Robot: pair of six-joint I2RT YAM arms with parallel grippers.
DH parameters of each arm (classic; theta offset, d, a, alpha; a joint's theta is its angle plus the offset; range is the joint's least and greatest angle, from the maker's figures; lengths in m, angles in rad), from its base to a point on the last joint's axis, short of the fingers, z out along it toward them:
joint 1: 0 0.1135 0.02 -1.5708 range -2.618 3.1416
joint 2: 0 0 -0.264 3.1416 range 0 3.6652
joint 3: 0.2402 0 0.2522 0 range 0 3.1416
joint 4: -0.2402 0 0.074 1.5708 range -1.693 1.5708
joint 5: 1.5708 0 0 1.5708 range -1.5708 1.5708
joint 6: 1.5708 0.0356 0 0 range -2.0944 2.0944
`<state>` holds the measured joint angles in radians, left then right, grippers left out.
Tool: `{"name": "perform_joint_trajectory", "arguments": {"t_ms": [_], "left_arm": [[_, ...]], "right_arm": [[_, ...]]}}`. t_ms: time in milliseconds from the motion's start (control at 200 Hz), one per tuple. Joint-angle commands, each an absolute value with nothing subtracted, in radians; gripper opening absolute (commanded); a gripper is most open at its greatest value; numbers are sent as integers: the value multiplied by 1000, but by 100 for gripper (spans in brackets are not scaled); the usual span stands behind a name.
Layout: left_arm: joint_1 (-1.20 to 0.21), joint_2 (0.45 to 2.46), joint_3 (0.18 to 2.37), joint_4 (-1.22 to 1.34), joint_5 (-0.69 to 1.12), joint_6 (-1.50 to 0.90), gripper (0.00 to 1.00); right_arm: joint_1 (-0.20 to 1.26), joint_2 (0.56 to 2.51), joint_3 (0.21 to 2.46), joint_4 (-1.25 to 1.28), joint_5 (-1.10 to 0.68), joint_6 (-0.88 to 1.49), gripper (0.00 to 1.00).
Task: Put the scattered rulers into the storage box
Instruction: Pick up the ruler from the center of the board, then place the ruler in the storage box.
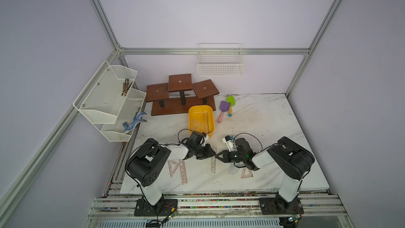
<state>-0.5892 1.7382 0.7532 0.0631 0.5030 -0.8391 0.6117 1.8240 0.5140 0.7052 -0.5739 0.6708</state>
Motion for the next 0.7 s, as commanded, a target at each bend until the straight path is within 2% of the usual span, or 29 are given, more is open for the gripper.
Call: {"name": "perform_joint_trajectory", "arguments": {"t_ms": [0, 75, 260, 375, 530, 695], "left_arm": [[-595, 1740, 725, -44, 480, -841, 7], [-595, 1697, 731, -72, 484, -828, 0], [-587, 1519, 832, -214, 492, -773, 0], [-511, 1476, 947, -310, 463, -691, 0], [-387, 1577, 1158, -367, 449, -569, 0], [-331, 1777, 1415, -402, 457, -482, 0]], "right_arm": [[599, 1821, 503, 604, -543, 650, 12], [587, 1771, 504, 570, -548, 639, 12], [542, 1632, 521, 452, -554, 592, 13], [529, 1593, 548, 427, -556, 582, 13], [521, 1596, 588, 438, -573, 589, 13], [495, 1615, 641, 437, -612, 589, 14]]}}
